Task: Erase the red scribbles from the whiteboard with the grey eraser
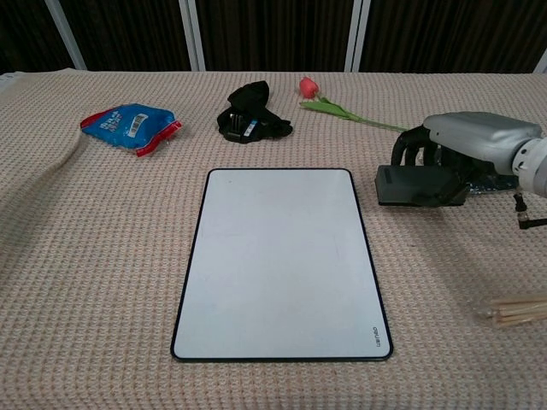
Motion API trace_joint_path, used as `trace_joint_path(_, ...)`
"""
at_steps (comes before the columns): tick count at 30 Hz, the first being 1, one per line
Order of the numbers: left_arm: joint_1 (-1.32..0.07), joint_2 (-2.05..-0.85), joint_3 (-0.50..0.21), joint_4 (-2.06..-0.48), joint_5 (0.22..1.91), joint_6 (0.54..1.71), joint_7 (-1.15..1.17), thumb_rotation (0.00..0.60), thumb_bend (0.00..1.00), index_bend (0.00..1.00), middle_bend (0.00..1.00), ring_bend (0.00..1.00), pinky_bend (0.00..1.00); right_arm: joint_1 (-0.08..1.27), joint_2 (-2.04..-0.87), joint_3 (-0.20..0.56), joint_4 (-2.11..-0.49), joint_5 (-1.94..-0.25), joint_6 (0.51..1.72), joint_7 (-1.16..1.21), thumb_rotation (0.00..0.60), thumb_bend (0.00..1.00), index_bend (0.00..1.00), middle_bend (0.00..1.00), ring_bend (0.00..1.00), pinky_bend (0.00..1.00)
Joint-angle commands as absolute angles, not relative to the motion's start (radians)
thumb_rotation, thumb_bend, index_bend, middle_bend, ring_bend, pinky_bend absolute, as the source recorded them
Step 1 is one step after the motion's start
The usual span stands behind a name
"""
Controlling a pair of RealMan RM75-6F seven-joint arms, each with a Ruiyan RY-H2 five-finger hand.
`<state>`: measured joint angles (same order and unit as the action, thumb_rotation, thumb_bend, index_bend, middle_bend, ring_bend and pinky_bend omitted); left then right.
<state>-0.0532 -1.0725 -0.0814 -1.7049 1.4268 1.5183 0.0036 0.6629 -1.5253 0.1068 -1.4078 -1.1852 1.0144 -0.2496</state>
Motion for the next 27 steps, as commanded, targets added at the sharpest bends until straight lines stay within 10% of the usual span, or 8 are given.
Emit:
trace_joint_path(1,-0.053,-1.073,-0.081,-1.705,1.427,1.518,0.004,0.6,0.39,0.2,0.04,0.0,0.01,0.636,-1.548,0.084,-1.361,-1.232,1.043,-0.211,0.6,0.34,0.43,0.43,0.46,0.45)
trace_joint_path(14,-0.053,-1.073,-0.081,-1.703,1.426,1.516,0.006,0.6,0.39,0.2,0.04,0.0,0.01,0.618,-1.527,0.071,-1.358,-1.231,1.002,-0.218,0.6,0.03,0.01,0.08,0.14,0.2)
trace_joint_path(27,-0.053,-1.073,-0.082,-1.703,1.425,1.517,0.004,0.6,0.39,0.2,0.04,0.0,0.01,0.501,-1.21,0.107,-1.69,-1.256,1.153,-0.162,0.6,0.02,0.0,0.02,0.09,0.17)
